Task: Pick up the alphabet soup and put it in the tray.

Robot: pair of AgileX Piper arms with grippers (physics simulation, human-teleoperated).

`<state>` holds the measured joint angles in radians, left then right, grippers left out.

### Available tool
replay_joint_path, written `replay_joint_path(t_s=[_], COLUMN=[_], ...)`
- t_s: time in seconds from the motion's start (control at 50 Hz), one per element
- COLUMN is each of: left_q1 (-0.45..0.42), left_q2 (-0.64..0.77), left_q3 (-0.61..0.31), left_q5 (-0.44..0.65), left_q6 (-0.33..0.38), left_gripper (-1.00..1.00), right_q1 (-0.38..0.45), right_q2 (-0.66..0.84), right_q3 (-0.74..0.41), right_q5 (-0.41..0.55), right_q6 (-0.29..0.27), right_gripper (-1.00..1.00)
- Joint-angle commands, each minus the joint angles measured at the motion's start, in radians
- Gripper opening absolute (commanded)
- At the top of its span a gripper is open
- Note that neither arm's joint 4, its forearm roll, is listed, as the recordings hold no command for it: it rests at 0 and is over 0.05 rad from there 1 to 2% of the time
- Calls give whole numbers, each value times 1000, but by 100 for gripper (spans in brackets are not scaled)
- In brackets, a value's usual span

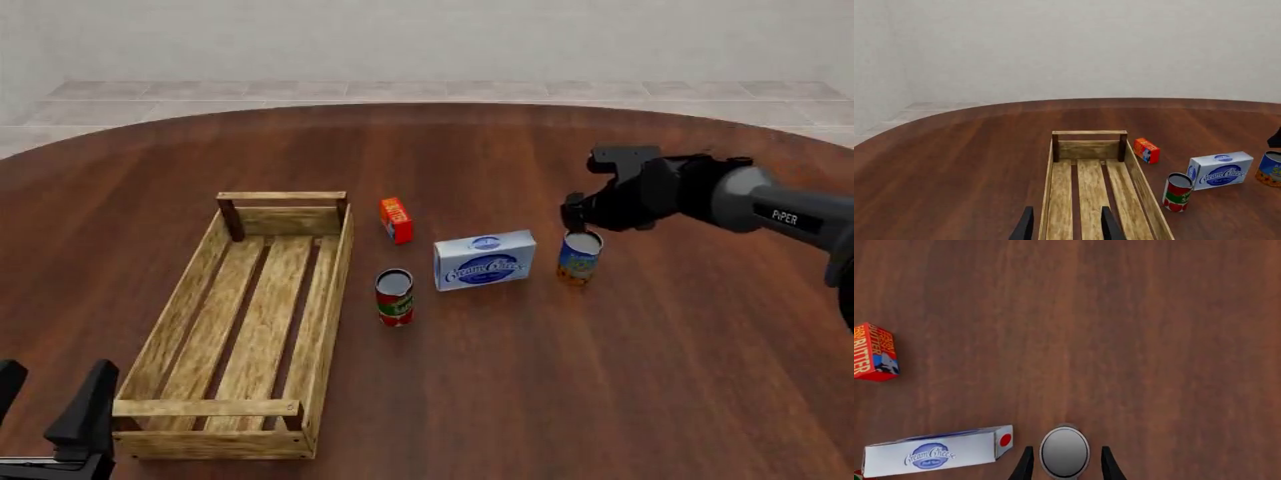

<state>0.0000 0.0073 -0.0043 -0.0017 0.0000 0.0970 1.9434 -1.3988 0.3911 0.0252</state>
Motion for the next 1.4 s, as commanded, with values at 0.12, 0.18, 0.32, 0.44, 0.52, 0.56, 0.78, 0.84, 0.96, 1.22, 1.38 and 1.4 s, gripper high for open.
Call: replay_joint_path(t_s=[0.12, 0.18, 0.32, 0.44, 0.52, 0.56, 0.78, 0.84, 0.96, 1.22, 1.38, 1.4], left_q1=[0, 0, 0, 0, 0, 0, 0, 0, 0, 0, 0, 0], left_q2=[0, 0, 0, 0, 0, 0, 0, 0, 0, 0, 0, 0], left_q3=[0, 0, 0, 0, 0, 0, 0, 0, 0, 0, 0, 0], left_q5=[0, 0, 0, 0, 0, 0, 0, 0, 0, 0, 0, 0], left_q6=[0, 0, 0, 0, 0, 0, 0, 0, 0, 0, 0, 0], left_gripper=[100, 100, 100, 100, 100, 100, 100, 100, 100, 100, 100, 100], right_q1=[4, 5, 7, 15, 21, 21, 22, 24, 23, 21, 19, 18], right_q2=[46, 56, 80, 99, 101, 100, 99, 95, 79, 0, -58, -67], right_q3=[16, 22, 39, 50, 58, 58, 62, 64, 67, 77, 82, 83], right_q5=[-38, -48, -73, -93, -100, -101, -101, -100, -95, -72, -53, -50], right_q6=[16, 20, 31, 41, 48, 46, 46, 47, 44, 31, 16, 16], right_gripper=[100, 100, 100, 100, 100, -100, -100, -100, -100, -100, -100, -100])
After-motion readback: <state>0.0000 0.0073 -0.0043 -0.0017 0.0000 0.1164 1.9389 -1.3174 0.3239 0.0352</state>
